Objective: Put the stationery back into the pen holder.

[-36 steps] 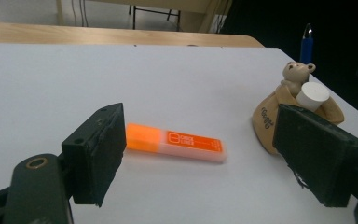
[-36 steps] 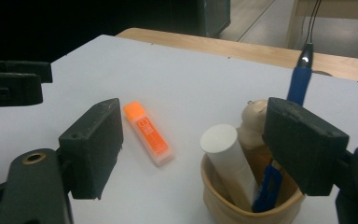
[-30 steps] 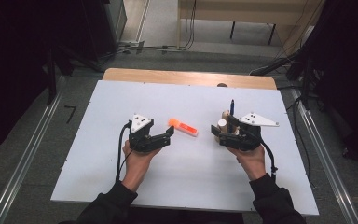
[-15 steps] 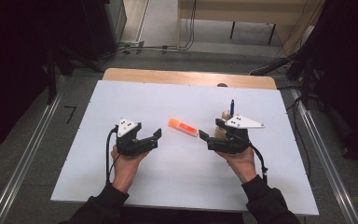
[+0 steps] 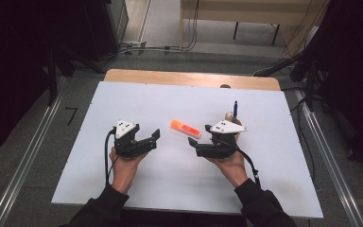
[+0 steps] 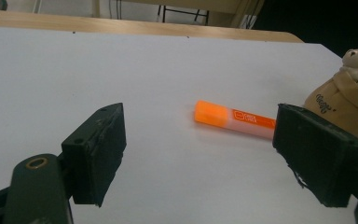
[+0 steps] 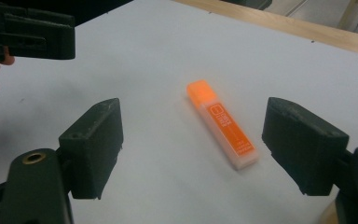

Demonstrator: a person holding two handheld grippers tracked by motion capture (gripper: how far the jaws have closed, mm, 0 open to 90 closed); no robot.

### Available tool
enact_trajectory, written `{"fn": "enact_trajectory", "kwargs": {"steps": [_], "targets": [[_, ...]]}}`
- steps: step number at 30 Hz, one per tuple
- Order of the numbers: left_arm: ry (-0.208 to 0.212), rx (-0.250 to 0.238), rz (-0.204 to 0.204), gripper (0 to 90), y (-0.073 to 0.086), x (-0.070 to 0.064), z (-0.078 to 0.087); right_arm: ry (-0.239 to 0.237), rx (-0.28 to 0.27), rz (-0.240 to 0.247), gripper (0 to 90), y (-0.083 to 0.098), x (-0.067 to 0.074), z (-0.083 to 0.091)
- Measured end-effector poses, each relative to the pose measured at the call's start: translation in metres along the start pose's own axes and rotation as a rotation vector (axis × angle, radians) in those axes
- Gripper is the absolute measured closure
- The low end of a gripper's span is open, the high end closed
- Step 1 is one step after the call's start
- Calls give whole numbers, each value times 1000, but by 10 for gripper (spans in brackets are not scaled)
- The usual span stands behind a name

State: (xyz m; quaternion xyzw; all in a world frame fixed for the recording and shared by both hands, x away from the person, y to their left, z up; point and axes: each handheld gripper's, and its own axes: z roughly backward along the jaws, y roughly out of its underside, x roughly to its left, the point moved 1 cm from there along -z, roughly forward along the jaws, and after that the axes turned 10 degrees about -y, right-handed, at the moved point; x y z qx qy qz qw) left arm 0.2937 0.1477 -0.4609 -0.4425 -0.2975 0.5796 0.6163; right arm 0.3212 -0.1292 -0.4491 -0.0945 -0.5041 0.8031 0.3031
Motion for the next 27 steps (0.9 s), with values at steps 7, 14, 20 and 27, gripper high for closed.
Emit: {"fn": "enact_trajectory", "kwargs": {"steps": [7,14,20,27], "targets": [[-7,7,2,178,1,2,-2,20,22,-4,193,3,-1,-17],[-11,4,2,178,1,3,-2,59,60,-26,202,9,-11,-40],[-10,12,0,178,2,3,-3,92,71,-31,204,10,-17,-61],[-10,14,-3,178,3,3,-3,124,110,-24,213,9,-23,-84]]}}
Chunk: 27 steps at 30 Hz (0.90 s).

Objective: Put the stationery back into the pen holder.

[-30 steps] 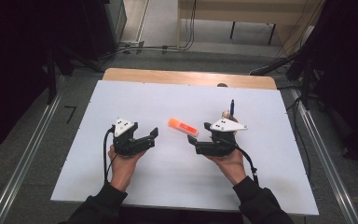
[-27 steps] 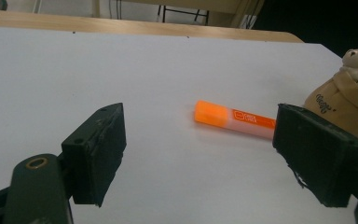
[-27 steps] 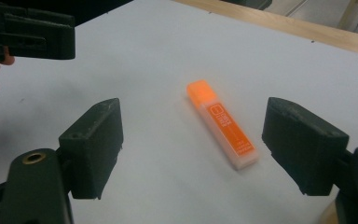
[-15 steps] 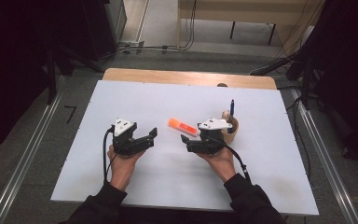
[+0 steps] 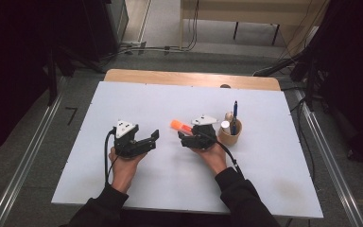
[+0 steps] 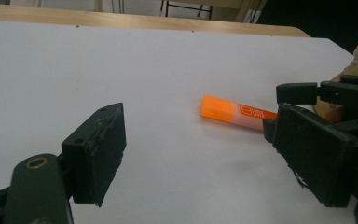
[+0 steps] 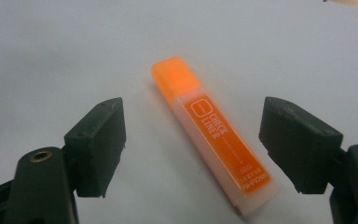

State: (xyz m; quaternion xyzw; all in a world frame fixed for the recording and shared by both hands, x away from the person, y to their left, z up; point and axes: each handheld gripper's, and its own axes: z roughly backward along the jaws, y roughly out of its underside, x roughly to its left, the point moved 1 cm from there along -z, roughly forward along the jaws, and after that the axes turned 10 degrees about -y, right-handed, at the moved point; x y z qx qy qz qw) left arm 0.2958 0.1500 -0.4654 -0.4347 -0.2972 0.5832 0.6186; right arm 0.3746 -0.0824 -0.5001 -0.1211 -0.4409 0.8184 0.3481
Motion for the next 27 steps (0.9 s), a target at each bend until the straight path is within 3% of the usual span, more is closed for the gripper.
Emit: {"fn": "enact_trajectory", "kwargs": {"steps": [12,27], "targets": [[-4,2,-5,178,1,0,-1,-3,39,0,292,-7,-13,-18],[-4,7,-9,178,2,0,-2,-36,80,52,403,-10,-15,-31]]}}
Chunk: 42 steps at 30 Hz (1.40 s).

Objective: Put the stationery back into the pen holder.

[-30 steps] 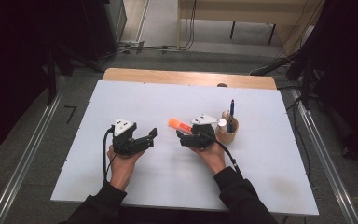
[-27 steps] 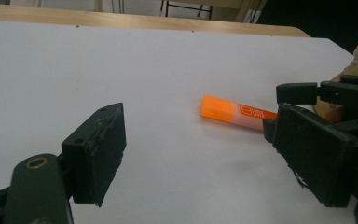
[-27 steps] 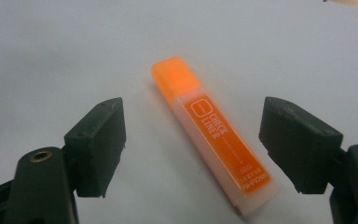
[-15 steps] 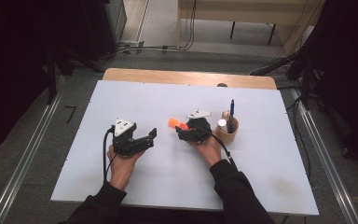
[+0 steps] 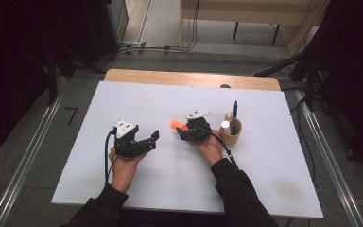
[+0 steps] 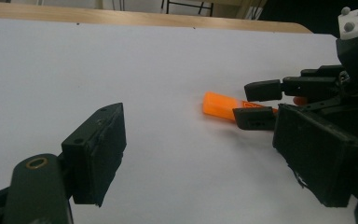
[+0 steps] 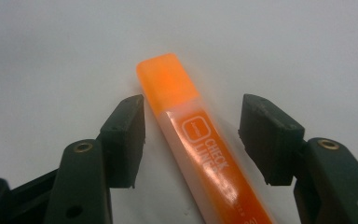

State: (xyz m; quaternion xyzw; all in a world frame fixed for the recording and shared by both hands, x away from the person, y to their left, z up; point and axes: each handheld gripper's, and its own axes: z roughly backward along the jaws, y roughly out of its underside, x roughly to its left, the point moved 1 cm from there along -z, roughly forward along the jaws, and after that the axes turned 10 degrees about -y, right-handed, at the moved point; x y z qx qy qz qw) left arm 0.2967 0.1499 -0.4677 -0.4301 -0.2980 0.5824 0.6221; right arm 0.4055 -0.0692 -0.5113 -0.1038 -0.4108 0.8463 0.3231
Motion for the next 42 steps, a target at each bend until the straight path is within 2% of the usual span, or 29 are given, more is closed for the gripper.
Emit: {"fn": "enact_trajectory", "kwargs": {"steps": [8,23,35,42], "targets": [[2,1,0,178,0,1,0,-6,40,21,480,-3,0,-8],[3,4,-1,178,1,0,0,-21,52,26,617,-3,-2,-6],[16,12,-5,178,2,-3,-1,-24,54,10,628,-4,-1,-4],[30,20,-4,179,3,-5,-1,-49,15,-11,628,-9,2,7]]}}
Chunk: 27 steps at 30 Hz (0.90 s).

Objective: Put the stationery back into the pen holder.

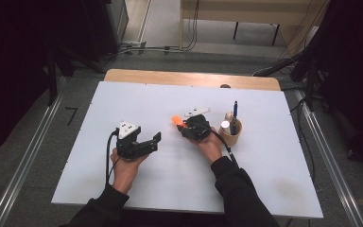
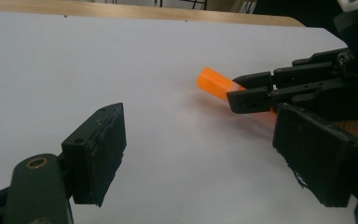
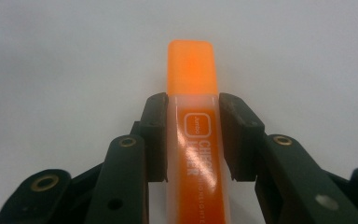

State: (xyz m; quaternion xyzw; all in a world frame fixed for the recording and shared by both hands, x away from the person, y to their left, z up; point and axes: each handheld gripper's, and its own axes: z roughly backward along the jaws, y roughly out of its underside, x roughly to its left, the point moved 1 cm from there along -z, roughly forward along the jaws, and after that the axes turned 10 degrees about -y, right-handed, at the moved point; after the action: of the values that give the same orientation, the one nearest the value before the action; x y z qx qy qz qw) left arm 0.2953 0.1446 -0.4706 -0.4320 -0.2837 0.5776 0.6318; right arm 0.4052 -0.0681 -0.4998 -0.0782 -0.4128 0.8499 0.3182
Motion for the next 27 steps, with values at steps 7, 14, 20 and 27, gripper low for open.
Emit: {"fn": "enact_trajectory", "kwargs": {"steps": [7,14,20,27], "targets": [[32,8,12,179,1,-6,1,-29,-56,19,628,-7,11,23],[95,20,16,180,1,-22,1,-72,-127,32,628,-10,20,51],[141,35,18,180,1,-37,-1,-86,-167,58,628,-11,29,73],[195,37,17,181,0,-57,-4,-90,-193,59,628,-5,29,89]]}}
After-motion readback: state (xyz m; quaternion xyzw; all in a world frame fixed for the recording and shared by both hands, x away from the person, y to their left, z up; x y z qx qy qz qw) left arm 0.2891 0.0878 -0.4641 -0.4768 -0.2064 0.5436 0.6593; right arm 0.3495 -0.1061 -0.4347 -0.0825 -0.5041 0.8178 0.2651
